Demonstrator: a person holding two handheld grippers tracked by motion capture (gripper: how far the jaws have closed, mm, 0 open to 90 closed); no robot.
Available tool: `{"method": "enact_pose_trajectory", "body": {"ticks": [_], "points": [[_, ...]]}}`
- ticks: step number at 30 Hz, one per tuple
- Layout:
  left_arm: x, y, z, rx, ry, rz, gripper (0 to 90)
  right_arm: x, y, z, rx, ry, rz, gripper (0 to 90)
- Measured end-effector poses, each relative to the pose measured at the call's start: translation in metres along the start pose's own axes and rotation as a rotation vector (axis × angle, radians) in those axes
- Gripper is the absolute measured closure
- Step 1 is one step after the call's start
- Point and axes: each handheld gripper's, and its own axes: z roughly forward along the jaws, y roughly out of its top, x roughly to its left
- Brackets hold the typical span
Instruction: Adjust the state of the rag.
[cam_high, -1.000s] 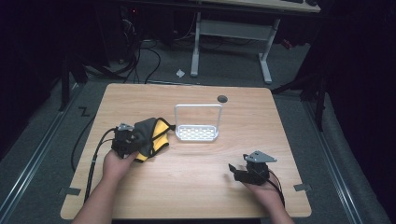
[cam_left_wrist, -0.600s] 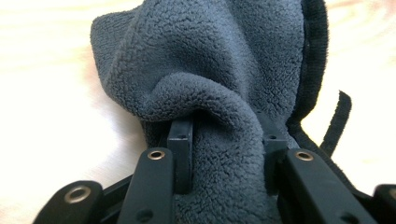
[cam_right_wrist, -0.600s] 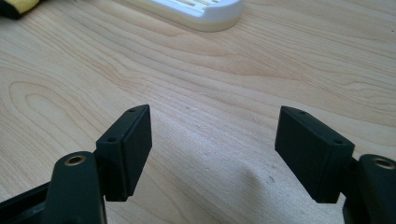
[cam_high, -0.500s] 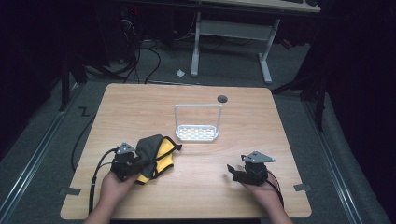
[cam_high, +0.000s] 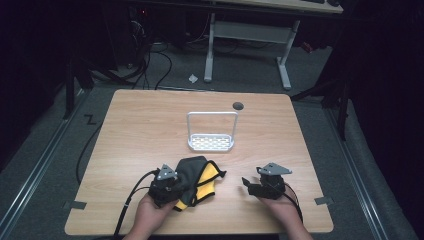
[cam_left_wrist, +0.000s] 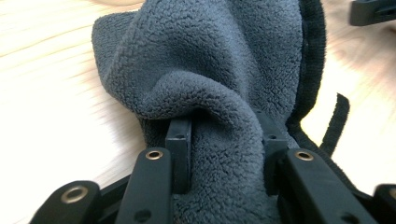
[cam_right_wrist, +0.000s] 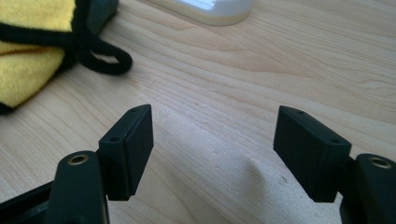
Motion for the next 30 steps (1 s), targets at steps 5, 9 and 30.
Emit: {"method": "enact_pose_trajectory", "body": {"ticks": [5, 9, 30], "points": [[-0.012, 0.002, 0.008, -0.011, -0.016, 0.02, 65.0, 0.002, -0.001, 0.001, 0.002, 0.005, -0.002, 29.4], [-0.01, 0.003, 0.008, -0.013, -0.025, 0.011, 62.4, 0.003, -0.001, 0.003, 0.006, 0.008, -0.002, 29.5], [-0.041, 0.013, -0.02, -0.099, -0.067, 0.088, 41.0, 0.005, 0.0, 0.004, 0.006, 0.01, 0.007, 30.4]]}}
